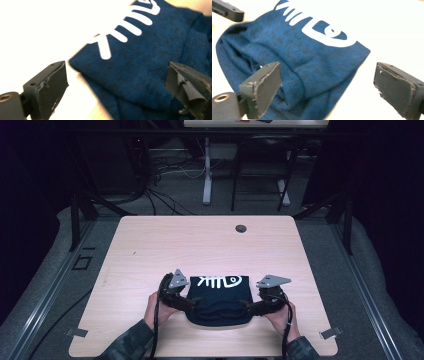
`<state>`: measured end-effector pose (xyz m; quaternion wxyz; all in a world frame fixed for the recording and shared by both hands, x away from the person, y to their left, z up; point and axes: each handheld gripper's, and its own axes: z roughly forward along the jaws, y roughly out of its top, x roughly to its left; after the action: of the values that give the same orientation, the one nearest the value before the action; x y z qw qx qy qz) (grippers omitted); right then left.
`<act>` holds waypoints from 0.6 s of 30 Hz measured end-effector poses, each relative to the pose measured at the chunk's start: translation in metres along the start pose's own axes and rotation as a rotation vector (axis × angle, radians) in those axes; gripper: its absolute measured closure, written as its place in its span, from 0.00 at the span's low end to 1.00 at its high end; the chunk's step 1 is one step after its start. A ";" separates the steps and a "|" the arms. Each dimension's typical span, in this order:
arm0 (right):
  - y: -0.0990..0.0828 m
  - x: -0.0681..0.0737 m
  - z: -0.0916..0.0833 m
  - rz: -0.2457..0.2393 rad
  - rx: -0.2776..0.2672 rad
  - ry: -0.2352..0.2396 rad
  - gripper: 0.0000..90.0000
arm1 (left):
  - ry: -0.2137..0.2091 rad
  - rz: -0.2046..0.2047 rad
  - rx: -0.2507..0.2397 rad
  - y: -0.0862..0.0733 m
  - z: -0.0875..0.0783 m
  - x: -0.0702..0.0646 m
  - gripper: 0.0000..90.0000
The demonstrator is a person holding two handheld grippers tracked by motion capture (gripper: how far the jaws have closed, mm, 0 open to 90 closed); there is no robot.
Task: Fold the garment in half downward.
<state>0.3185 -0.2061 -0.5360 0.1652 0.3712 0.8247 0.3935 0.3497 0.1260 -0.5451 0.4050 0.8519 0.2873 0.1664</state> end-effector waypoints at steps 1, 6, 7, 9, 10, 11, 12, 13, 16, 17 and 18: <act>-0.001 -0.003 -0.006 0.007 -0.016 -0.009 0.07 | 0.014 -0.009 -0.008 -0.001 -0.005 0.003 0.04; -0.009 -0.015 -0.028 0.047 -0.041 -0.045 0.03 | 0.070 -0.034 -0.021 -0.008 -0.020 0.016 0.01; -0.011 -0.017 -0.031 0.057 -0.045 -0.054 0.03 | 0.079 -0.043 -0.023 -0.010 -0.023 0.019 0.01; -0.017 -0.022 -0.036 0.075 -0.049 -0.065 0.02 | 0.095 -0.052 -0.014 -0.016 -0.026 0.024 0.00; -0.020 -0.024 -0.038 0.082 -0.045 -0.074 0.02 | 0.105 -0.059 -0.015 -0.018 -0.027 0.026 0.00; -0.023 -0.025 -0.039 0.091 -0.047 -0.082 0.02 | 0.111 -0.066 -0.011 -0.021 -0.028 0.028 0.00; -0.026 -0.028 -0.040 0.093 -0.037 -0.086 0.02 | 0.122 -0.066 -0.006 -0.024 -0.028 0.030 0.00; -0.029 -0.029 -0.040 0.107 -0.039 -0.093 0.02 | 0.130 -0.068 0.001 -0.026 -0.028 0.032 0.00; -0.037 -0.035 -0.042 0.124 -0.019 -0.107 0.02 | 0.140 -0.089 0.013 -0.033 -0.028 0.039 0.00; -0.039 -0.036 -0.041 0.132 -0.017 -0.117 0.03 | 0.146 -0.093 0.019 -0.035 -0.028 0.041 0.00; -0.041 -0.037 -0.040 0.135 -0.008 -0.125 0.03 | 0.148 -0.100 0.025 -0.037 -0.027 0.044 0.00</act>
<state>0.3011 -0.2719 -0.5436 0.1908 0.4493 0.7842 0.3830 0.3566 0.1882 -0.5555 0.3799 0.8268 0.3607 0.2048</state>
